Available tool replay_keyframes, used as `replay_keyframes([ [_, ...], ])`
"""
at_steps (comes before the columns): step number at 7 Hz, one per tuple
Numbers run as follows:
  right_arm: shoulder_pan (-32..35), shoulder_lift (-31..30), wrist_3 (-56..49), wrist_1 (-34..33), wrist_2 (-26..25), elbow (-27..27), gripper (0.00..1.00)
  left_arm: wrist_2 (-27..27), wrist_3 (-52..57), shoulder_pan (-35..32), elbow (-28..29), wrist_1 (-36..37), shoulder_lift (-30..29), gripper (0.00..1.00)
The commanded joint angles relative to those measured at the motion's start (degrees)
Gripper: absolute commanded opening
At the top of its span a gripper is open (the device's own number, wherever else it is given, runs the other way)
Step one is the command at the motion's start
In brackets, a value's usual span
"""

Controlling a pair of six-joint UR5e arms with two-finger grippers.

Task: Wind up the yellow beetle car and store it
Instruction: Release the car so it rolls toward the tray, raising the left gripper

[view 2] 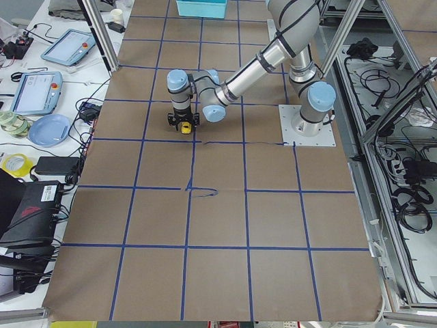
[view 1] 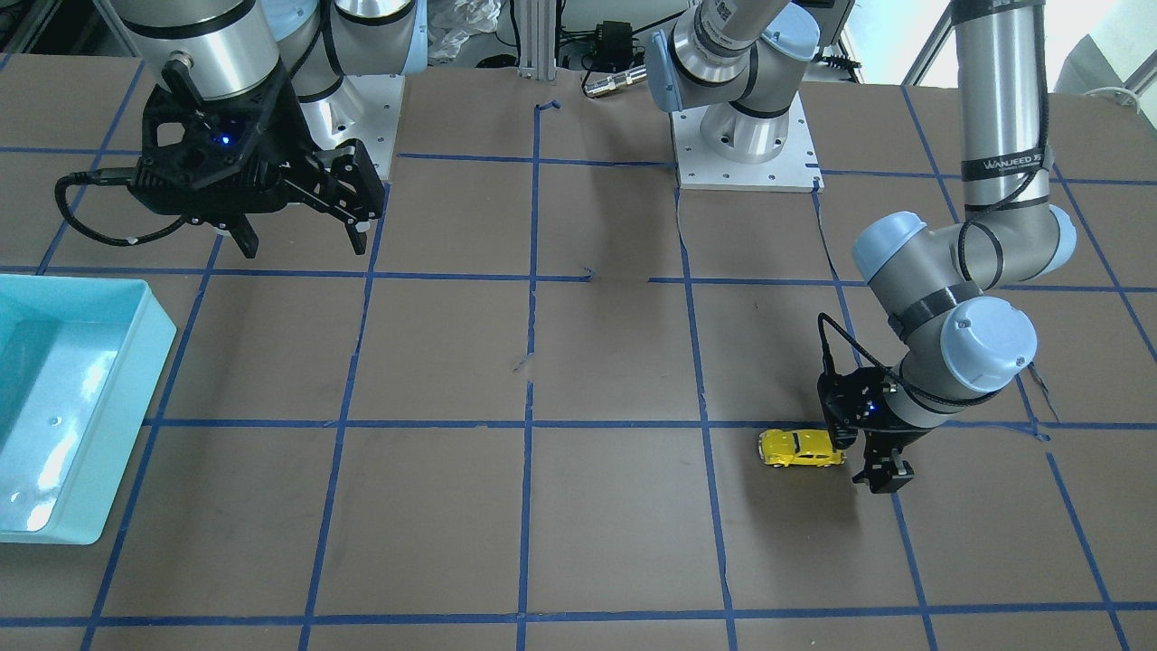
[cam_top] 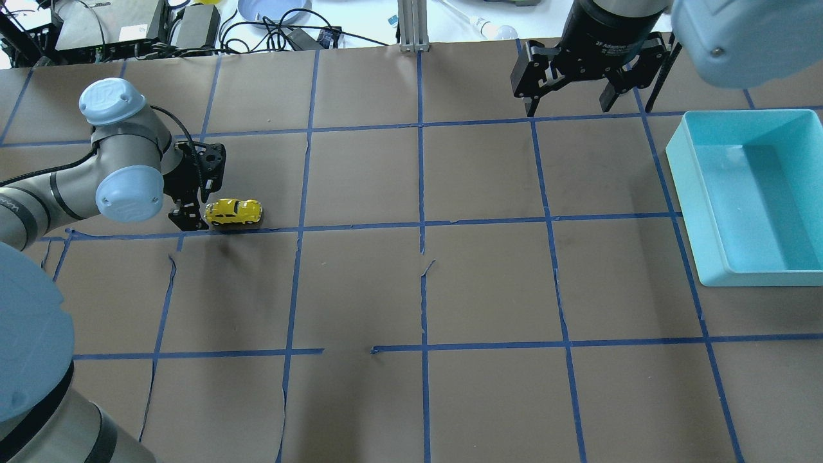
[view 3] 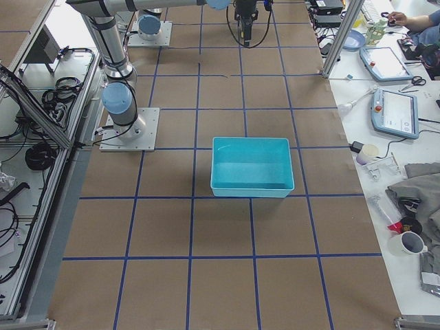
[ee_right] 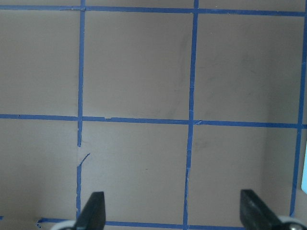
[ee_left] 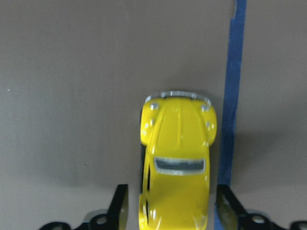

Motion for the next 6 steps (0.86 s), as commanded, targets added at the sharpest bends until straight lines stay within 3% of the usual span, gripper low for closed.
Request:
replay_keyframes([
  [1, 0.0, 0.0, 0.0, 0.0, 0.0, 0.0, 1.0, -0.1, -0.3, 0.0, 0.2, 0.0, 0.3, 1.0],
  [3, 0.0, 0.0, 0.0, 0.0, 0.0, 0.0, 1.0, -2.3, -8.4, -2.1, 1.7, -1.5, 2.9, 1.0],
  [4, 0.0, 0.0, 0.0, 0.0, 0.0, 0.0, 1.0, -5.5, -16.0, -4.9, 5.0, -9.9, 5.4, 1.0],
  [6, 0.0, 0.0, 0.0, 0.0, 0.0, 0.0, 1.0, -5.7, -40.4, -14.1, 18.5, -28.6, 9.0, 1.0],
])
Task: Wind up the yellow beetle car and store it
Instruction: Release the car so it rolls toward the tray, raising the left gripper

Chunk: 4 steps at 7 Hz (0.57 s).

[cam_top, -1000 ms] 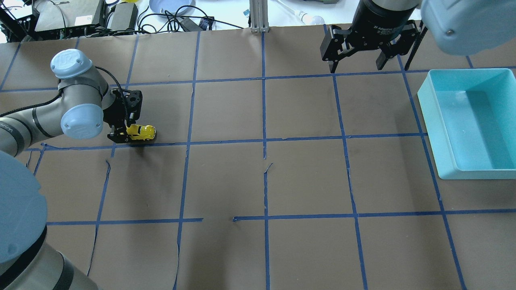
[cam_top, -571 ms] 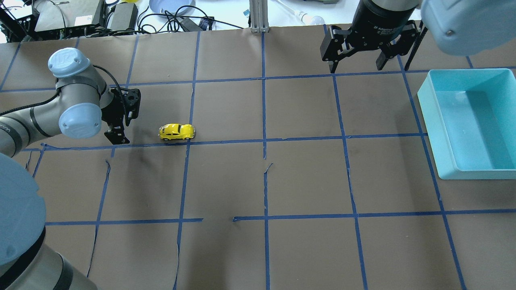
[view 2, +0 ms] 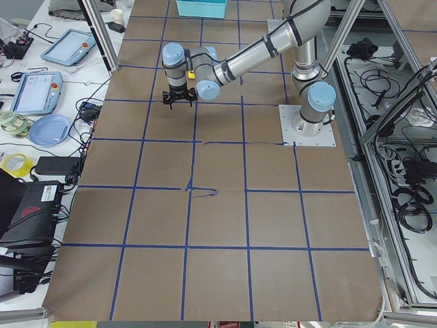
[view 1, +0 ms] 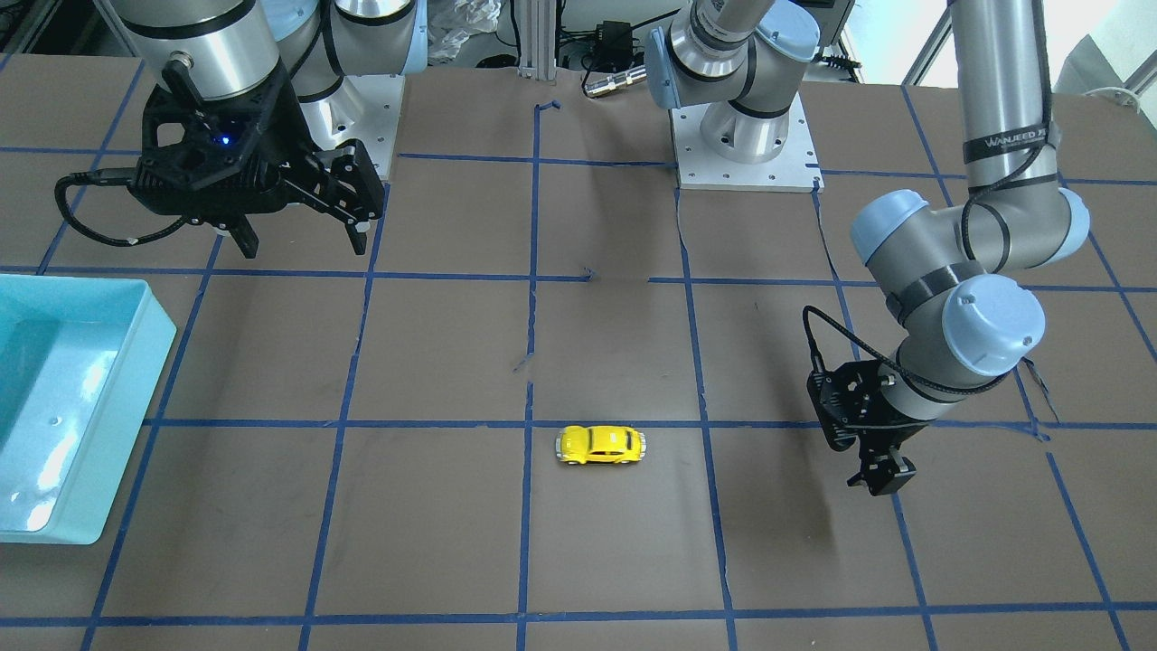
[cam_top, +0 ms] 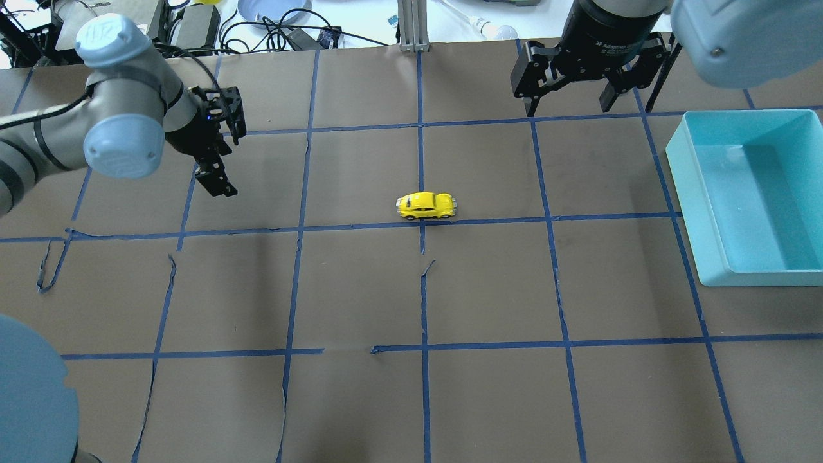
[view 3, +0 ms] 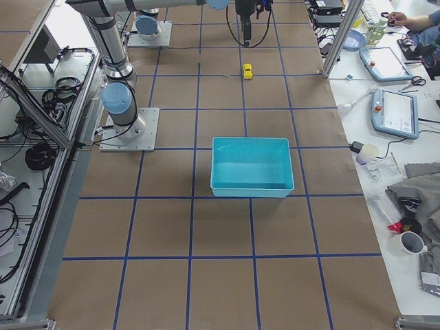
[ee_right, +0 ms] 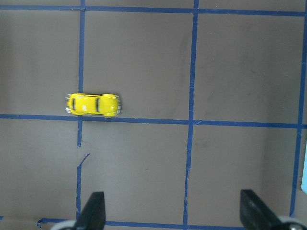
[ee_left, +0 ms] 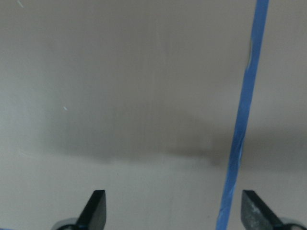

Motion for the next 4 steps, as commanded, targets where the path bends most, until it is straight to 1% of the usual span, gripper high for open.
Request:
replay_keyframes([
  [1, 0.0, 0.0, 0.0, 0.0, 0.0, 0.0, 1.0, -0.4, -24.9, -9.7, 12.5, -15.2, 3.6, 1.0],
  [2, 0.0, 0.0, 0.0, 0.0, 0.0, 0.0, 1.0, 0.1, -35.6, -12.2, 15.1, -15.8, 4.9, 1.0],
  [3, 0.0, 0.0, 0.0, 0.0, 0.0, 0.1, 1.0, -0.3, -47.3, -13.1, 16.2, -16.8, 6.9, 1.0],
  [4, 0.0, -0.1, 0.0, 0.0, 0.0, 0.1, 1.0, -0.5, -54.9, -13.0, 16.1, -18.2, 8.8, 1.0],
])
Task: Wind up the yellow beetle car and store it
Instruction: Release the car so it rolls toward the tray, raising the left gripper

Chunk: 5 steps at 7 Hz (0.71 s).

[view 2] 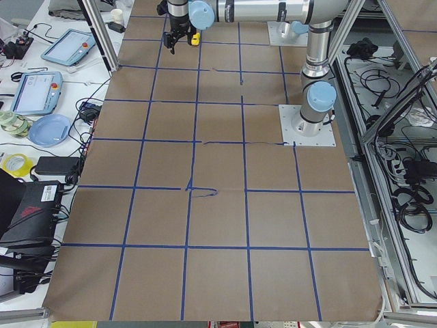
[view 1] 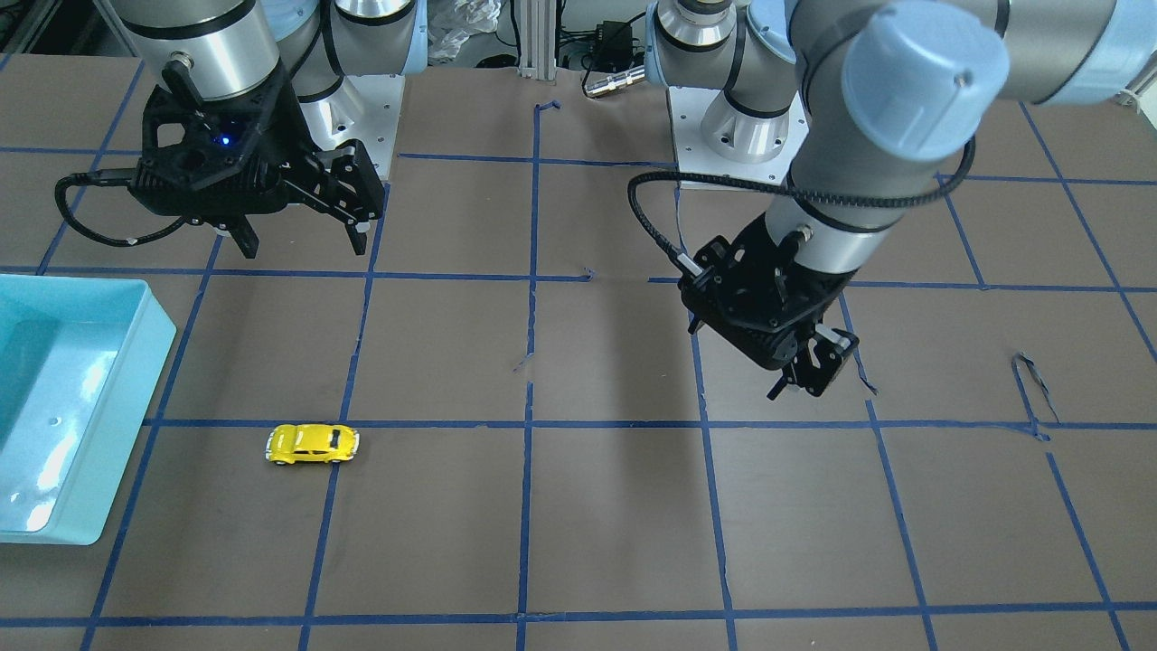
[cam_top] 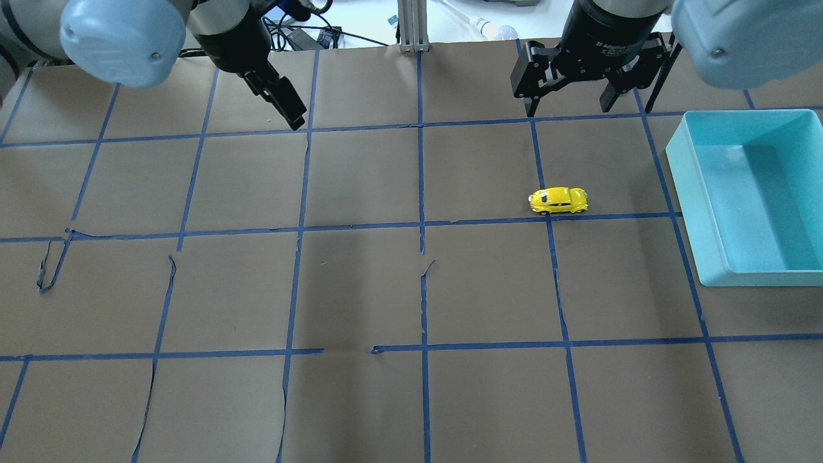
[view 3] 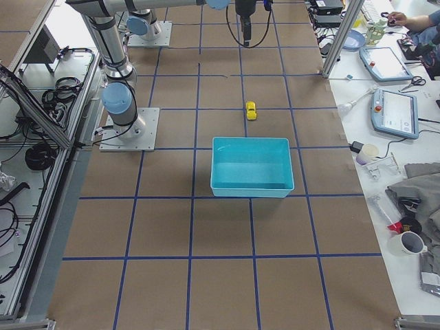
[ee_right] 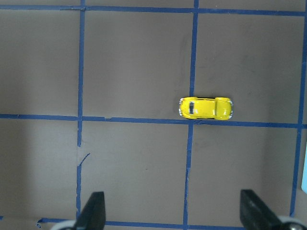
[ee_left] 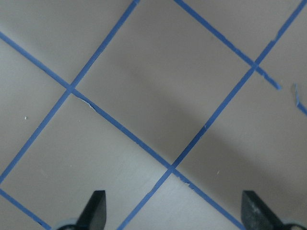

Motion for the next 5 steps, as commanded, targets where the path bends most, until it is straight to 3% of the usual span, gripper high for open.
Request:
replay_keyframes([
  [1, 0.0, -0.1, 0.0, 0.0, 0.0, 0.0, 1.0, 0.3, -20.4, -0.7, 0.2, -1.8, 4.1, 1.0],
  [2, 0.0, 0.0, 0.0, 0.0, 0.0, 0.0, 1.0, 0.5, -31.1, -0.4, 0.2, -2.9, 6.3, 1.0],
  [5, 0.0, -0.1, 0.0, 0.0, 0.0, 0.1, 1.0, 3.4, -34.4, 4.1, -0.5, -5.1, 8.8, 1.0],
])
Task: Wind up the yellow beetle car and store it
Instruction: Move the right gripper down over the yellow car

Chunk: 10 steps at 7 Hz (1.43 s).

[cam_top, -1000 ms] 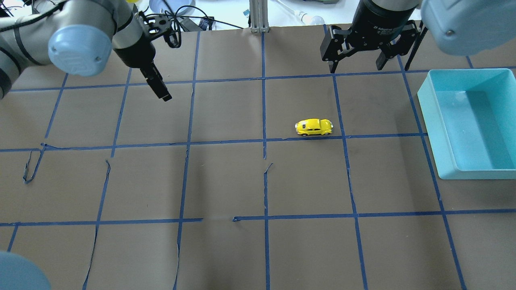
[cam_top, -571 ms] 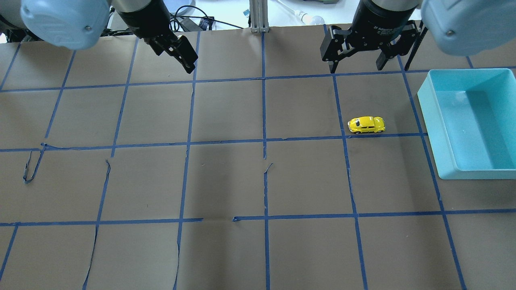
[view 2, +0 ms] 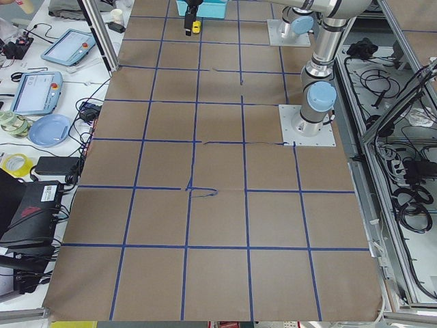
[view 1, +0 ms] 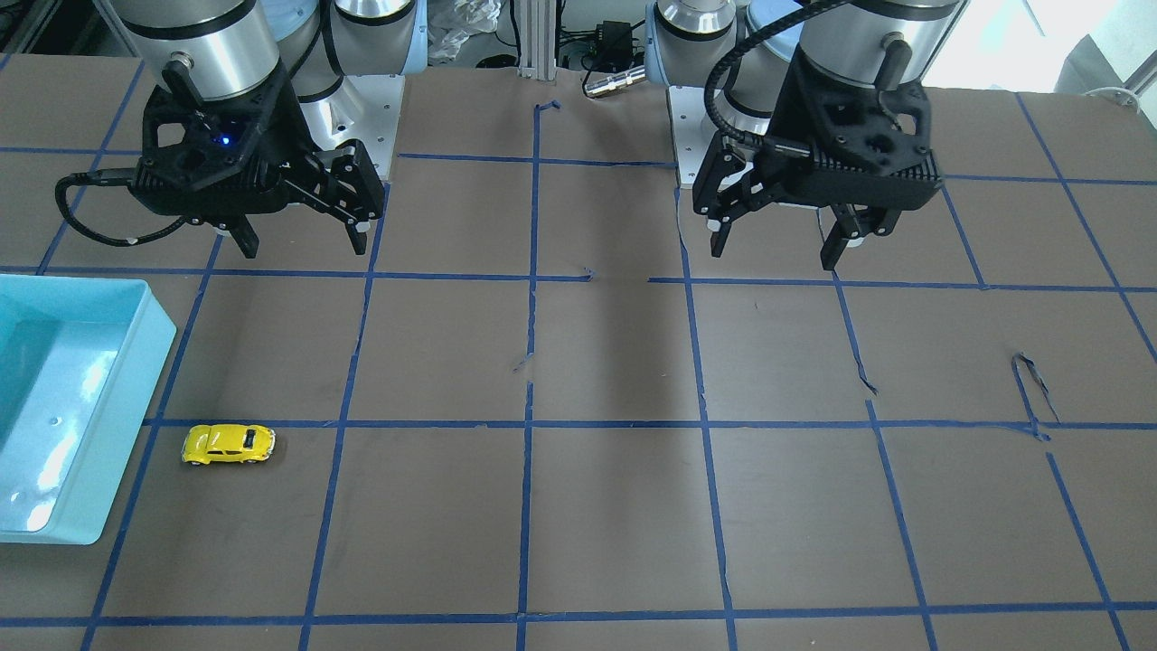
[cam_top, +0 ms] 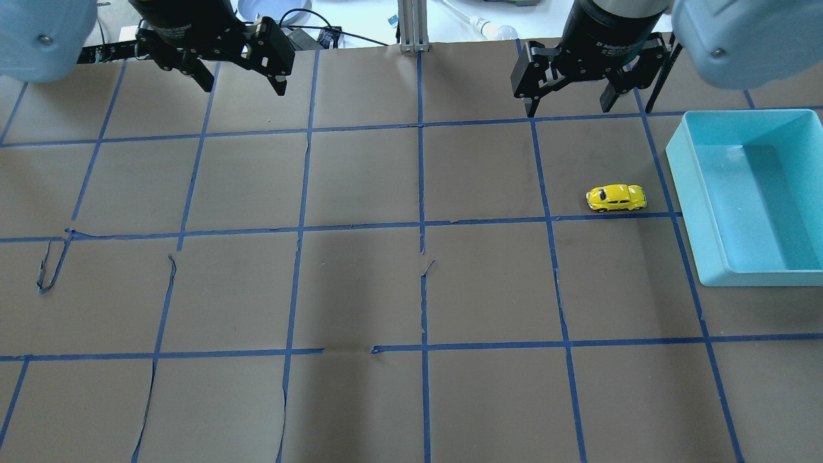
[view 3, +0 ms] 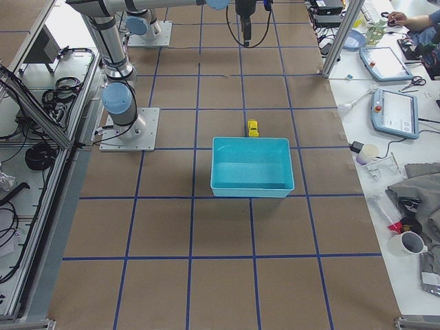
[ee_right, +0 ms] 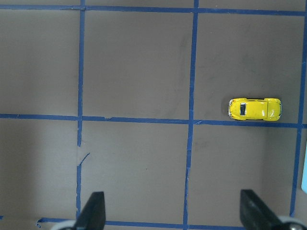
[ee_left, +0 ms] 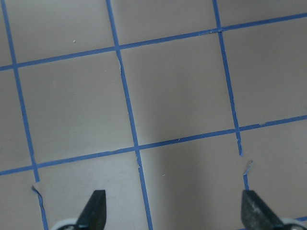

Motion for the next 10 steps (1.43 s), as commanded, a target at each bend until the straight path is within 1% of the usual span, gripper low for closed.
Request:
replay_keyframes([
  [1, 0.0, -0.1, 0.0, 0.0, 0.0, 0.3, 1.0, -0.2, -1.2, 4.5, -2.6, -0.4, 1.1, 1.0],
  [2, 0.0, -0.1, 0.0, 0.0, 0.0, 0.4, 1.0, 0.0, -1.1, 4.3, -3.5, -0.2, 2.0, 1.0],
  [7, -0.4, 0.7, -1.3, -0.3, -0.5, 0.9, 1.0, 0.7, -1.1, 4.2, -3.8, 0.1, 2.2, 1.0],
  [9, -1.5, 3.9, -16.0, -1.5, -1.1, 0.9, 1.0, 0.7, -1.1, 4.2, -3.7, 0.0, 2.2, 1.0],
  [10, -3.3, 5.2, -22.8, -1.5, -3.5, 1.0, 1.0, 0.7, -1.1, 4.2, -3.7, 0.1, 2.3, 1.0],
])
